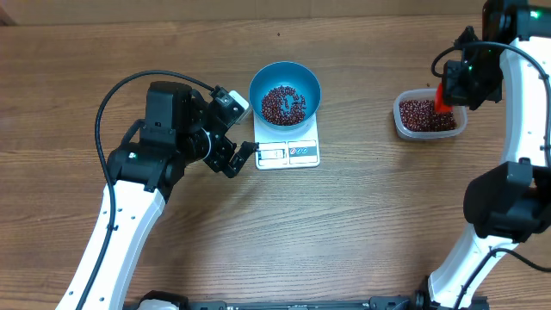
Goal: Scoop item into bowl and weigh 150g on scale
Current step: 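Dip the scoop into the red beans with the right gripper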
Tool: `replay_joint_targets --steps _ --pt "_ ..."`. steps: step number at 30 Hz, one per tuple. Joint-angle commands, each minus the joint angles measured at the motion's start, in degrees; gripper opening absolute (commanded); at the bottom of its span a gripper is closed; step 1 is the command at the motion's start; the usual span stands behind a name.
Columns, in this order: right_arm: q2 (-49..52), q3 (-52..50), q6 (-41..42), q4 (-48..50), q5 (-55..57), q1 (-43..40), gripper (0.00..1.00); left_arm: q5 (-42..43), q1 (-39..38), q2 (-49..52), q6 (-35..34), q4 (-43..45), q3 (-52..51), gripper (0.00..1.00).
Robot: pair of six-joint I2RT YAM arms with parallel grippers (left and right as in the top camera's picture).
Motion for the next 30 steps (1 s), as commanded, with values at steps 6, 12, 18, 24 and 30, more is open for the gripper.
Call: replay_joint_targets --steps 6,12,18,24,30 --pt "2.8 -0.3 -2.1 2.1 3.8 -0.8 0.04 0.2 0.6 0.1 -0.4 0.0 0.2 1.00" --pt "2.9 -3.1 -2.1 4.0 3.7 -1.8 0.04 0.2 0.6 0.1 -0.4 0.0 0.2 1.00" --pt "2.9 -6.0 -2.1 5.6 3.7 -2.1 0.04 0.2 0.6 0.1 -0.4 0.0 0.2 1.00" --pt "2.9 -7.8 -2.1 8.8 2.7 -2.1 0.04 0.2 0.6 0.1 -0.4 0.0 0.2 1.00" --pt "4.2 -7.8 -2.9 10.0 2.2 -2.1 0.04 0.2 0.6 0.1 -0.4 0.0 0.2 1.00"
